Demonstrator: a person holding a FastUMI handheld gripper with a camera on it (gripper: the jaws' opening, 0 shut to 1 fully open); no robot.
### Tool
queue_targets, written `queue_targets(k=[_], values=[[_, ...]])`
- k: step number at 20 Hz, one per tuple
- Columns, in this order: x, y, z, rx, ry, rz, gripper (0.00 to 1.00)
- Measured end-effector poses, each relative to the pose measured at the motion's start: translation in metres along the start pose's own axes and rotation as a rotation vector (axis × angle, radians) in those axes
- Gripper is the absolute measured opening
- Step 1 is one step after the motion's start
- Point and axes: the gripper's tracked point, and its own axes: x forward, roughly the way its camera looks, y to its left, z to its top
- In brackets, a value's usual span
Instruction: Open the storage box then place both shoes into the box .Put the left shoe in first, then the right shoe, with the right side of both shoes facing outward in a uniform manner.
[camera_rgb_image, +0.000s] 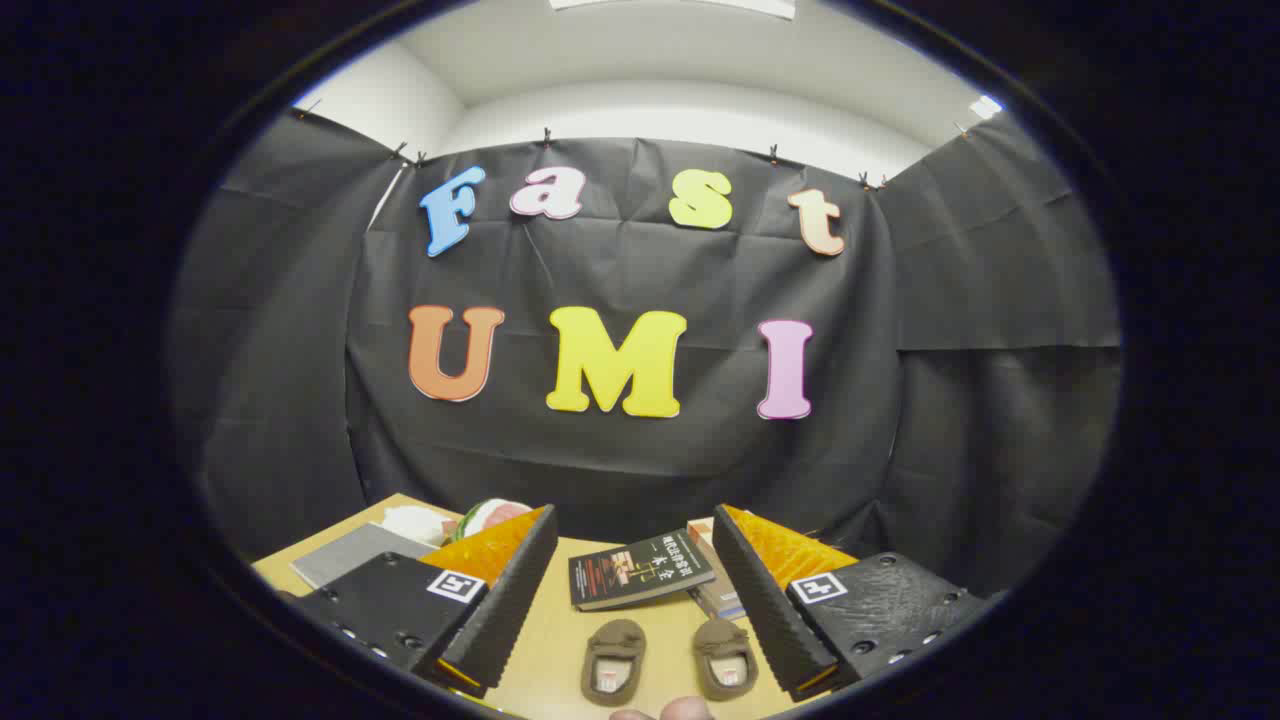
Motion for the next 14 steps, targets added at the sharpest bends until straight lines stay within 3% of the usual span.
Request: queue_targets(k=[14], values=[[0.012,-0.003,0.01,0.007,-0.002,-0.018,0.95]])
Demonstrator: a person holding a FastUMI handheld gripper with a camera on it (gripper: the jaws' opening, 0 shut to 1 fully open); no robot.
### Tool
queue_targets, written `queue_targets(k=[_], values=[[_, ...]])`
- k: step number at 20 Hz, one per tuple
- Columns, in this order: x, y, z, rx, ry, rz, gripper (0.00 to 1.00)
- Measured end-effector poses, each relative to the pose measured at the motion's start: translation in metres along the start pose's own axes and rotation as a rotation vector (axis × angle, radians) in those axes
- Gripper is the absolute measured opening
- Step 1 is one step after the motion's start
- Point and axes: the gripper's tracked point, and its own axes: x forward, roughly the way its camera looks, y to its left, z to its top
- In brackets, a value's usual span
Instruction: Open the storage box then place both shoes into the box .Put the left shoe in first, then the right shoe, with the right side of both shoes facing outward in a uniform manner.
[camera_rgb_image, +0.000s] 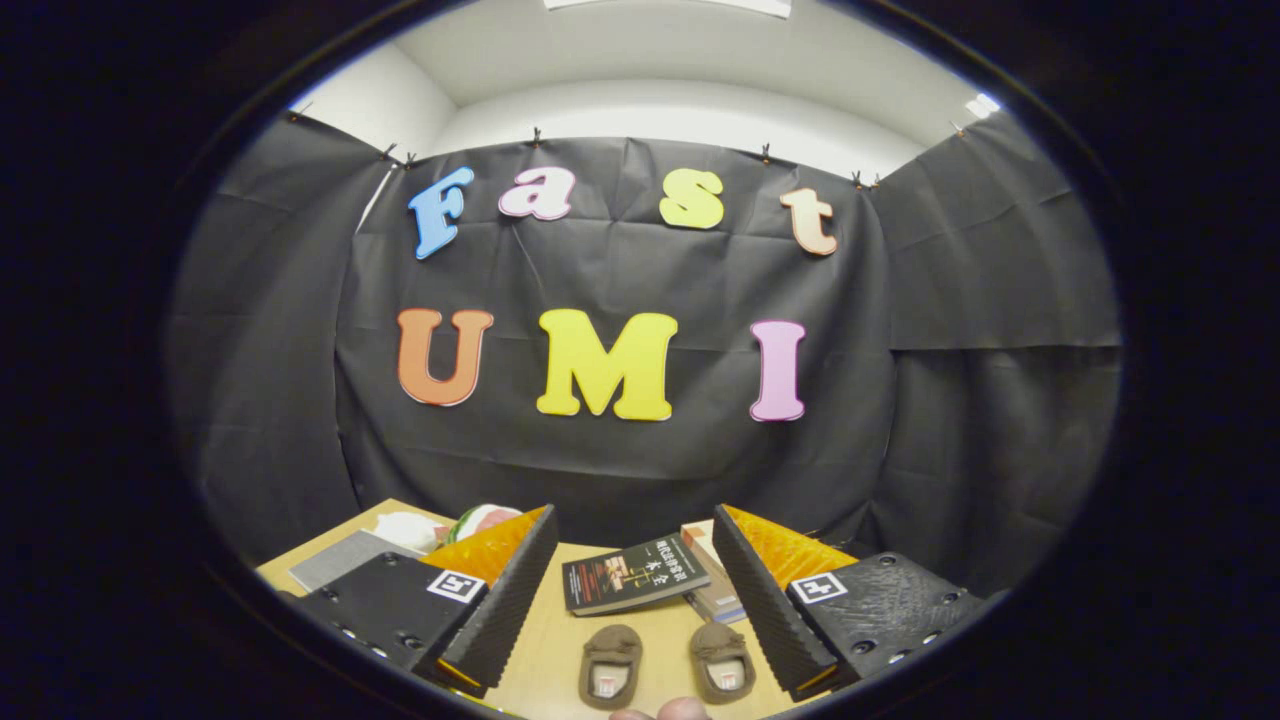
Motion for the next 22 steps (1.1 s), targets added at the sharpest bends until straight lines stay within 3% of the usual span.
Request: queue_targets(k=[14,22], values=[[0.005,0.008,0.004,0.01,-0.008,0.019,0.95],[0.021,0.038,-0.015,0.064,0.02,0.106,0.95]])
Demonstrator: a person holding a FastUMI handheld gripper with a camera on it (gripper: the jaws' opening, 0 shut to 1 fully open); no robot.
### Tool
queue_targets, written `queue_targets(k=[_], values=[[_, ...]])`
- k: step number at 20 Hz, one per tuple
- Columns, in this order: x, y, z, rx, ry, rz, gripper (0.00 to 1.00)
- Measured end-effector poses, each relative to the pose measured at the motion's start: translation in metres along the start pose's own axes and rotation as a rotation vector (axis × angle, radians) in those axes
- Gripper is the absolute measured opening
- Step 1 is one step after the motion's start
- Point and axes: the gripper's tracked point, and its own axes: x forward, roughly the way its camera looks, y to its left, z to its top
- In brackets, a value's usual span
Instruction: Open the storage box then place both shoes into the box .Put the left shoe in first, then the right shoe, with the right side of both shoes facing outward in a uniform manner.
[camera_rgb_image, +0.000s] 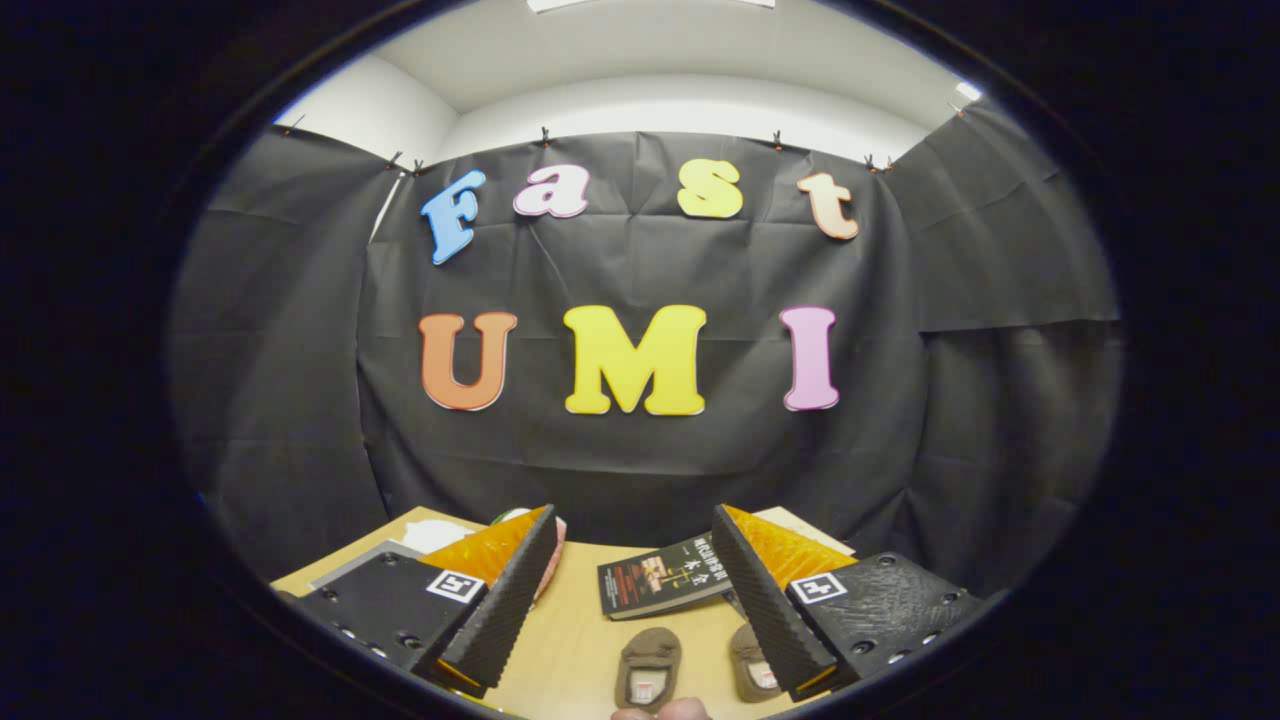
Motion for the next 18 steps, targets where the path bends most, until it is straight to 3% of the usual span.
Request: queue_targets(k=[6,12,18], values=[[0.021,0.056,-0.047,0.029,0.078,0.161,0.95],[0.037,0.124,-0.129,0.114,0.228,0.331,0.95],[0.043,0.17,-0.216,0.237,0.39,0.401,0.96]])
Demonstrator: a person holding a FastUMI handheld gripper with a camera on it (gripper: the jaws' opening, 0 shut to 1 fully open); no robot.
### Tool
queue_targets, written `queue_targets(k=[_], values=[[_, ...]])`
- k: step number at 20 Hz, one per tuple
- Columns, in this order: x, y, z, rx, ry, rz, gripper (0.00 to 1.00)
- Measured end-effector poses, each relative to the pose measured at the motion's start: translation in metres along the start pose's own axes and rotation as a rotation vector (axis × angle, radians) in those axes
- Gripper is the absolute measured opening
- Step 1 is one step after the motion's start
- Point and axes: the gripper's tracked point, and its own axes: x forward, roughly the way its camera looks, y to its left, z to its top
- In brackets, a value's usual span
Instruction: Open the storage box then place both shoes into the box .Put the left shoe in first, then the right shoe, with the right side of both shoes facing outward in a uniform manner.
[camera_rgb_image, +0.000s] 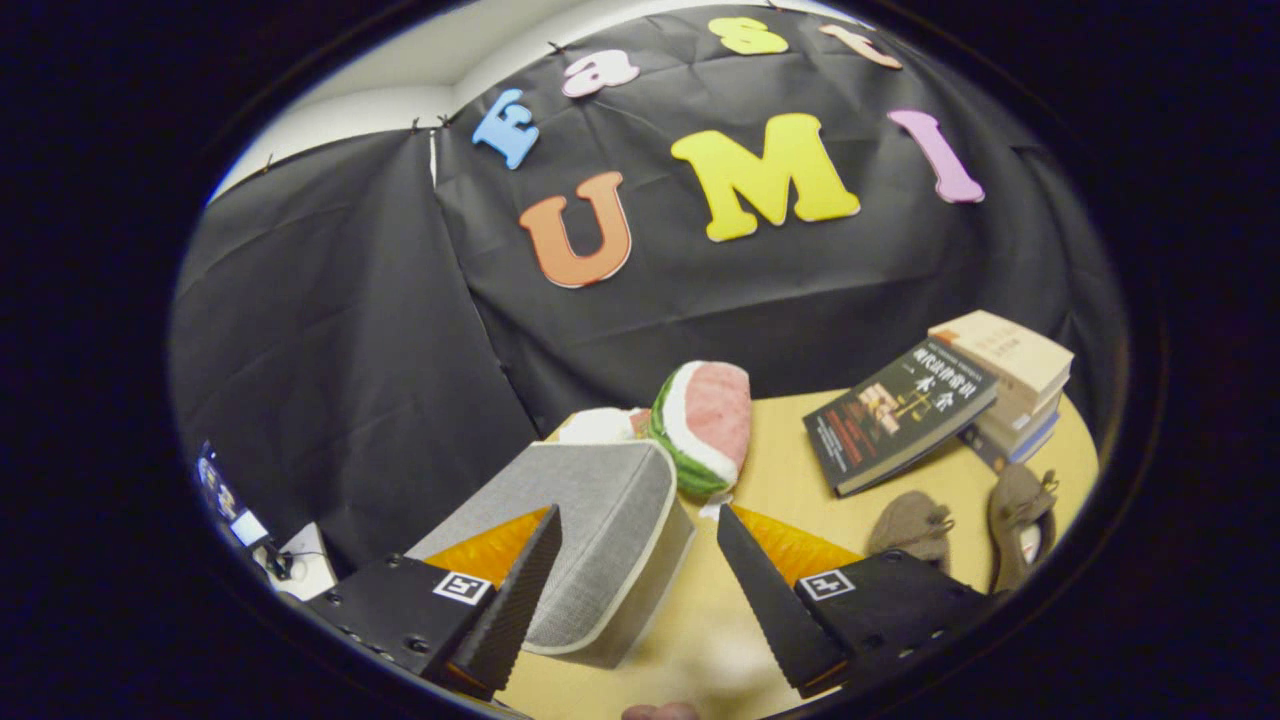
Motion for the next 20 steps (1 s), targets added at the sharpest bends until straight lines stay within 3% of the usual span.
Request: queue_targets(k=[11,17,20], values=[[0.037,0.013,-0.063,0.244,0.09,0.127,0.96],[0.047,0.034,-0.075,0.395,0.135,0.243,0.97],[0.046,0.035,-0.076,0.418,0.146,0.257,0.96]])
